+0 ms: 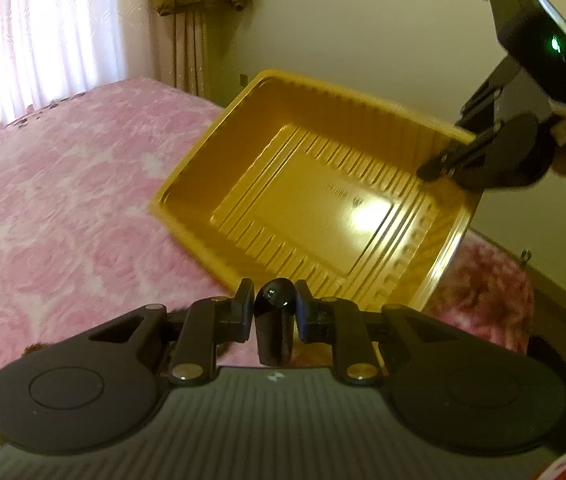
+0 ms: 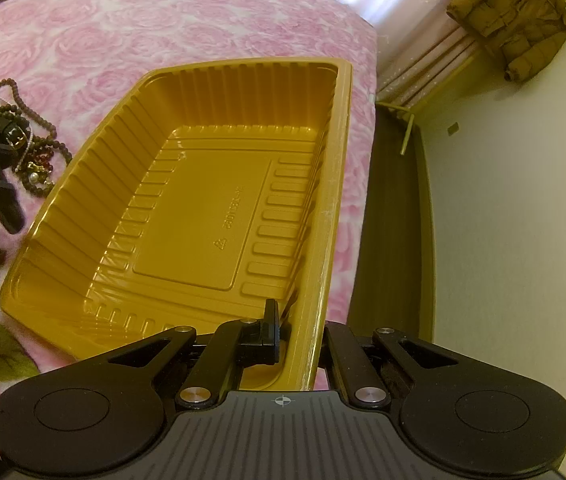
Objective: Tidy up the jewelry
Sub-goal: 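Grasp the black cylindrical pendant with the left tool while the right tool holds the tray, then carry the pendant into the tray and open the left tool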
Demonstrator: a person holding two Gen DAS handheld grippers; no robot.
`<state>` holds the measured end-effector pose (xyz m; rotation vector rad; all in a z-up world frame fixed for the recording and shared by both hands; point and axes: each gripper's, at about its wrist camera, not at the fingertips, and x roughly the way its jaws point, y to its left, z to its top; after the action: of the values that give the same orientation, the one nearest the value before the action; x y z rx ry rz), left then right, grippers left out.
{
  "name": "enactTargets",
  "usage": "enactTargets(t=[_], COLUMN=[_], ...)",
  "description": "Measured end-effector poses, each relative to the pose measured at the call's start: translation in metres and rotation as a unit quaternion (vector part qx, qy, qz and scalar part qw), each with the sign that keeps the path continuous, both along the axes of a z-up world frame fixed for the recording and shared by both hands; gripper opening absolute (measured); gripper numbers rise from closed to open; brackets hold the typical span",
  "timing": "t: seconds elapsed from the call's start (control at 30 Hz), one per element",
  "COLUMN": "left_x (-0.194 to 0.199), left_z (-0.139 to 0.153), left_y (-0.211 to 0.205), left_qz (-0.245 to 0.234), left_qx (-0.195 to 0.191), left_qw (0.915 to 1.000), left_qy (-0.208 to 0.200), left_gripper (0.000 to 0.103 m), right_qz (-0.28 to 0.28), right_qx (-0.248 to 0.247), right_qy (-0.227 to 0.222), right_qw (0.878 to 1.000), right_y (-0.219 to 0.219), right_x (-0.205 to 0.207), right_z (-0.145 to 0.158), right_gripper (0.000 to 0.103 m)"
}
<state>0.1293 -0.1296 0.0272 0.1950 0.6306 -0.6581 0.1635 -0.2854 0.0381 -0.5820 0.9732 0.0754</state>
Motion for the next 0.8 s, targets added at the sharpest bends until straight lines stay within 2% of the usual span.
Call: enactTargets(t=[0.47,0.6,0.8], left_x=[0.004,0.007,0.004], left_z=[0.005,-0.001,-0.006], left_y=[-0.049,-0.051,-0.032], left_qz=[-0.043,-0.042,-0.020], left_qx=[-0.017,-0.015,-0.012], left_qw=[0.9989,0.9989,0.9996], left_qy=[-0.006,0.014,0.018], left_gripper=[0.019,0.019,0.024], right_qz=[-0.003,-0.003,-0.002], right_qx=[0.007,0.007,0.004], right_qy=[-0.003,-0.003,-0.003], right_qw=[1.000,1.000,1.000], right_y=[-0.003,-0.004,-0.003], right_x=[-0.001,-0.001,-0.001], right_z=[-0.001,-0.001,-0.002], right_gripper=[0.004,0.004,0.004])
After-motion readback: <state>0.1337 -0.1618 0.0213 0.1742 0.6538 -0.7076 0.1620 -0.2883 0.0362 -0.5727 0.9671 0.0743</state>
